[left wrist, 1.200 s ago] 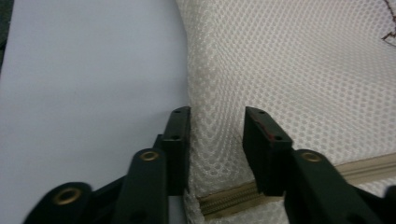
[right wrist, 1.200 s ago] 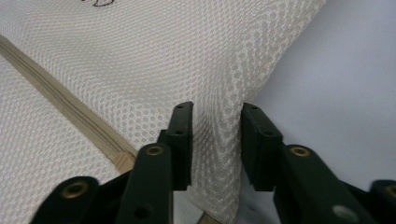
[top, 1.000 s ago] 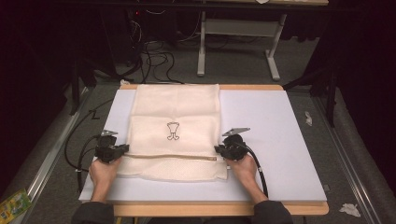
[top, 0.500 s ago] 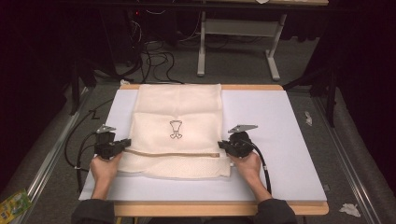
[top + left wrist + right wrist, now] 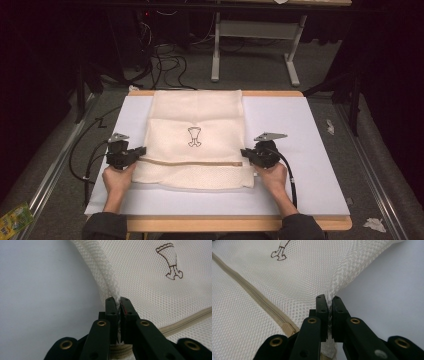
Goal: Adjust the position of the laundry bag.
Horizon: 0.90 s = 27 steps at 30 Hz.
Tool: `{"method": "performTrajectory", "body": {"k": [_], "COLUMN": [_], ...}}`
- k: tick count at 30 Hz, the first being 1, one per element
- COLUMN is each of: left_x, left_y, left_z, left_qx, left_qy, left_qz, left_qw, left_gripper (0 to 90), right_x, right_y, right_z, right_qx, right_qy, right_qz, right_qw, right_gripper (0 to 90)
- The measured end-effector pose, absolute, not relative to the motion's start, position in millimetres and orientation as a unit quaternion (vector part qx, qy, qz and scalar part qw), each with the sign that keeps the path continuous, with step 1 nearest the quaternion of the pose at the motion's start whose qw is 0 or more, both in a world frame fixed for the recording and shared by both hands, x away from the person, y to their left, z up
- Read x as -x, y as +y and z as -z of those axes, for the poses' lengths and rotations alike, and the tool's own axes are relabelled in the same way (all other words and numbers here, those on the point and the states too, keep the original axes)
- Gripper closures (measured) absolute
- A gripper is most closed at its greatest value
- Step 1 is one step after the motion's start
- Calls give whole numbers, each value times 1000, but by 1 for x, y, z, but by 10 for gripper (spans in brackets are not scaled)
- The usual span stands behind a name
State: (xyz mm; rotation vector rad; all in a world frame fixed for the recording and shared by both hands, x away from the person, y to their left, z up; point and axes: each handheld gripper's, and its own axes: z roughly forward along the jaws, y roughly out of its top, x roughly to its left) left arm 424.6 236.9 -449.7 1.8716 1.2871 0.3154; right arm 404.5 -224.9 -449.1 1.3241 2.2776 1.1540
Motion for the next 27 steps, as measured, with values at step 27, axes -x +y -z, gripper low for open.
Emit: {"method": "performTrajectory", "body": {"k": [27], "left_x": [-427], "left_y": [199], "left_z": [439], "left_qx": [-755], "left_qy": [474], "left_qz": [-131], "left_qw": [434], "left_gripper": [863], "right_x": [-400], "right_y": [-262], "right_z": [443], "right_qx": [-481], "right_qy": [766], "right_qz": [-397], "right_qw": [156], "right_gripper": [871]}}
